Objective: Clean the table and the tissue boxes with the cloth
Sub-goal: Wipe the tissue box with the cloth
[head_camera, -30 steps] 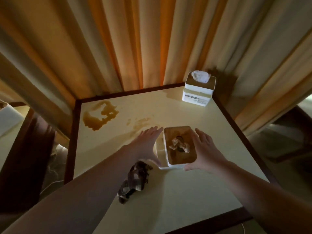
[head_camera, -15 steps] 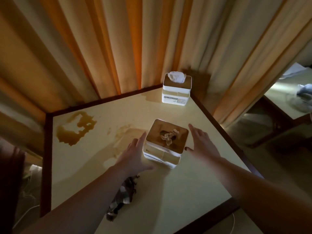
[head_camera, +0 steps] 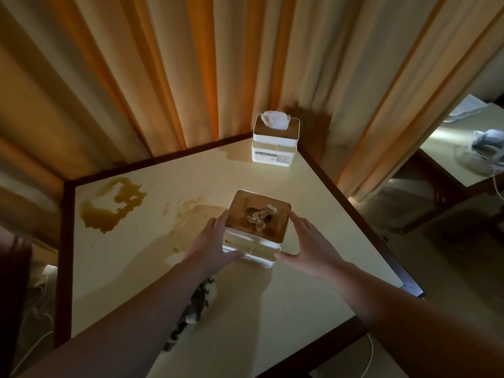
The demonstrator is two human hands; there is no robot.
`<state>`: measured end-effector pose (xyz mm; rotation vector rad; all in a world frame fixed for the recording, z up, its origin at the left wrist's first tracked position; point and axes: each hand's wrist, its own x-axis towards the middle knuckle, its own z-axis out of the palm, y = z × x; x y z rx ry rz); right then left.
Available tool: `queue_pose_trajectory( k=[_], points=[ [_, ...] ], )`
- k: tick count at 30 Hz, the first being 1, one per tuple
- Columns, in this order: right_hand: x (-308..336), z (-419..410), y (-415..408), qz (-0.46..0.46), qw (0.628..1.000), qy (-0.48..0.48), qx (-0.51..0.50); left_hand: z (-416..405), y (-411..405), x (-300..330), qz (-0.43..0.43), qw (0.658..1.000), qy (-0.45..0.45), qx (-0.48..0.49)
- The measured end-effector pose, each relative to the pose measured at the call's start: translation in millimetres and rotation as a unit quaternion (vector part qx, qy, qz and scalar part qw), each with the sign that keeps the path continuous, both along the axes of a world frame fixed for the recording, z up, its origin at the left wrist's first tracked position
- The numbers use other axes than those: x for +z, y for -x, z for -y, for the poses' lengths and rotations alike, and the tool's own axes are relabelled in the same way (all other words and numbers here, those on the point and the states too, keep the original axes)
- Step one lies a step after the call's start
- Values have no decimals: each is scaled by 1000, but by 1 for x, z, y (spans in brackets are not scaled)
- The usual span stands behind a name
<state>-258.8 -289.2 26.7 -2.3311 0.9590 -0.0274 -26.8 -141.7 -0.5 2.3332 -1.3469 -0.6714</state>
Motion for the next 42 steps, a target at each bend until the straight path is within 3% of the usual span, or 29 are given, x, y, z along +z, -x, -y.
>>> queue_pose_trajectory(
  k=[10, 20, 23, 42],
  points=[
    [-24, -15, 5, 26, 1000, -6, 1, -17, 27, -7, -68, 996, 28, 59],
    [-2, 4, 5, 69, 997, -17, 11, -8, 34, 17, -9, 994, 76, 73],
    [8, 13, 6, 73, 995, -60, -18, 4, 30, 30, 1, 994, 73, 81],
    [34, 39, -10, 28, 994, -87, -61, 46, 27, 48, -125, 984, 54, 118]
  ],
)
